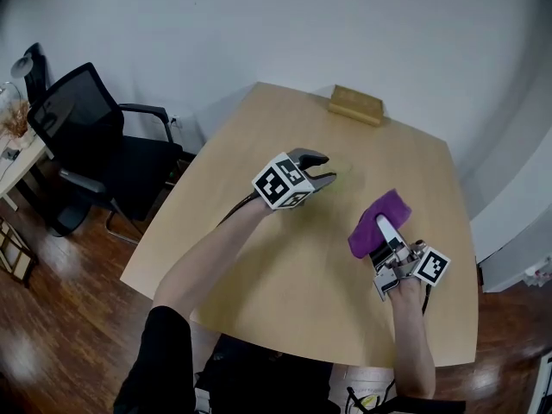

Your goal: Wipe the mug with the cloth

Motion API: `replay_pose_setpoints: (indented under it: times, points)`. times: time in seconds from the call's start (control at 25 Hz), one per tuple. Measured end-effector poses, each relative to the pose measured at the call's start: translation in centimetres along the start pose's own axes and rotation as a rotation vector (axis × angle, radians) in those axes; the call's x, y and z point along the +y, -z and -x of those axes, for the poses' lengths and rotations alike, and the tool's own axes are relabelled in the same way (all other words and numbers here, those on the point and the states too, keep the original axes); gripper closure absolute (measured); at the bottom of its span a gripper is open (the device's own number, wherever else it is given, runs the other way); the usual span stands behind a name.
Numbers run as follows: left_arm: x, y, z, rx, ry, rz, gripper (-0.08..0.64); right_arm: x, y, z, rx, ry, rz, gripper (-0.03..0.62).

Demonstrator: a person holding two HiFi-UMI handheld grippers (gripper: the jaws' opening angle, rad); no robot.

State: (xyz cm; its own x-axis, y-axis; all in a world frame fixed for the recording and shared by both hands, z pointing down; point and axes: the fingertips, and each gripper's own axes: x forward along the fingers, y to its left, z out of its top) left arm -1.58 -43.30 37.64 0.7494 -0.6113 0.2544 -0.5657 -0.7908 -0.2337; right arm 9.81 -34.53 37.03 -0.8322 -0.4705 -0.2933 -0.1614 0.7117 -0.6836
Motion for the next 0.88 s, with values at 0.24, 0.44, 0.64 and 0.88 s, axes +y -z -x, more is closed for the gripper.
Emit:
replay_pose_setpoints:
  times: [0.24, 0.44, 0.64, 0.88]
  points:
    - [0.9, 2.7, -4.2, 0.248, 0.04, -0.358, 0.376, -0.1, 0.4, 0.3, 0.003, -0.014, 0.013, 0.535]
    - [0.0, 3.3, -6.4, 0.415, 0.115, -0.592, 0.376, -0.3, 0.5, 0.8, 0.011, -0.016, 0.015, 0.535]
    - [-0.5, 5.7, -7.5, 0.55, 0.171, -0.638, 0.453, -0.2, 1.2, 0.9, 0.039, -0.023, 0.043, 0.535]
    - [-2.3, 1.1, -3.8, 0.103, 0.136, -0.061, 0.517, 0.5, 1.0, 1.3, 0.055, -0.025, 0.081, 0.535]
